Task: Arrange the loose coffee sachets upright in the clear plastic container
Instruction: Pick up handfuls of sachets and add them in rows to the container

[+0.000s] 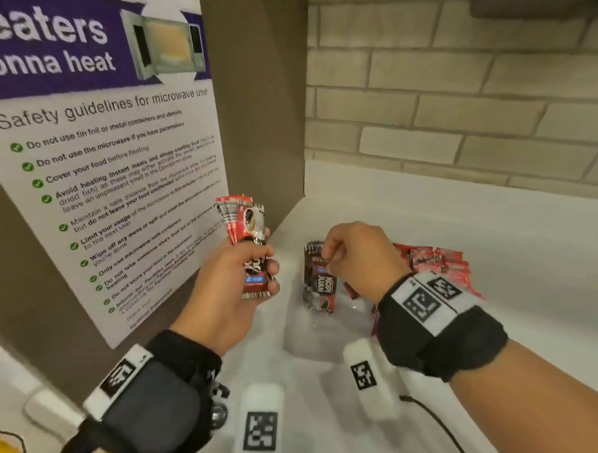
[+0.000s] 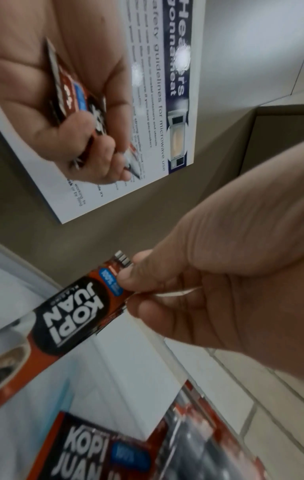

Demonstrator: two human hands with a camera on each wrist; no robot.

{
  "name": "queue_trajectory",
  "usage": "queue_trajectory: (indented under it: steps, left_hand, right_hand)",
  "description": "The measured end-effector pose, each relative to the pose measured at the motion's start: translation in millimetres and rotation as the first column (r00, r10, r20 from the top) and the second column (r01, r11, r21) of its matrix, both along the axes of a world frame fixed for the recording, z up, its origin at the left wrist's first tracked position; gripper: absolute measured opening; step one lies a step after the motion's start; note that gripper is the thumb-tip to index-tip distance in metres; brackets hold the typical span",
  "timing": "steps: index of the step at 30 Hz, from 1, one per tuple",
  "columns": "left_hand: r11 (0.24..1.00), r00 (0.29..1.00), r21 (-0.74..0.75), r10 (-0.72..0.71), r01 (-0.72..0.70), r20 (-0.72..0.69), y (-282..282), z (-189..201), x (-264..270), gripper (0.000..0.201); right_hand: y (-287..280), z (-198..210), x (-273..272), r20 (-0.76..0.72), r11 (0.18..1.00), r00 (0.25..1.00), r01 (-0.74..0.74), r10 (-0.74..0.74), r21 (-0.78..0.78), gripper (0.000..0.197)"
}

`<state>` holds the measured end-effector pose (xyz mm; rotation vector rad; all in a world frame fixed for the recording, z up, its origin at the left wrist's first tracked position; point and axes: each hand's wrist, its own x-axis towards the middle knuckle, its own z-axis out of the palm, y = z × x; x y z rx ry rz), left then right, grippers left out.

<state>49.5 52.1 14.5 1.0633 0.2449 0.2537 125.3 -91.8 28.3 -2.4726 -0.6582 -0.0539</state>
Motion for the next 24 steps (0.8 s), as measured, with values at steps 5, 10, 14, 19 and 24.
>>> queue_trajectory:
  steps: [5,10,14,19,24]
  left_hand:
    - [0.998,0.999,0.067,0.003,0.0,-0.049,-5.7,-18.8,17.2,0.019]
    - [0.985,0.999,0.174,0.003,0.006,-0.05,-2.4,-29.6,23.4,0.019]
    - [0.942,0.999,0.335,0.001,0.016,-0.05,-2.2,-37.2,26.0,0.019]
    - [0.894,0.999,0.448,0.006,0.018,-0.052,-4.3,-44.4,32.7,0.018]
    - [0.889,0.997,0.455,-0.027,0.057,-0.073,-4.8,-51.3,33.4,0.036]
  right_hand:
    - [5.0,-11.9,0.8,-0.03,1.0,0.999,0.015,-0.015,0.012,0.02]
    - [2.6,-14.5,3.2,-0.138,0.998,0.99,-0.02,0.028,0.06,0.016]
    - [3.8,-19.5,3.1,-0.175,0.997,0.985,0.019,-0.005,0.078,0.015]
    - [4.8,-26.5,3.1,-0.181,0.984,0.979,0.122,-0.098,0.127,0.036]
    - [4.4,-31.9,5.0,-0.195,0.978,0.973,0.151,-0.121,0.144,0.04]
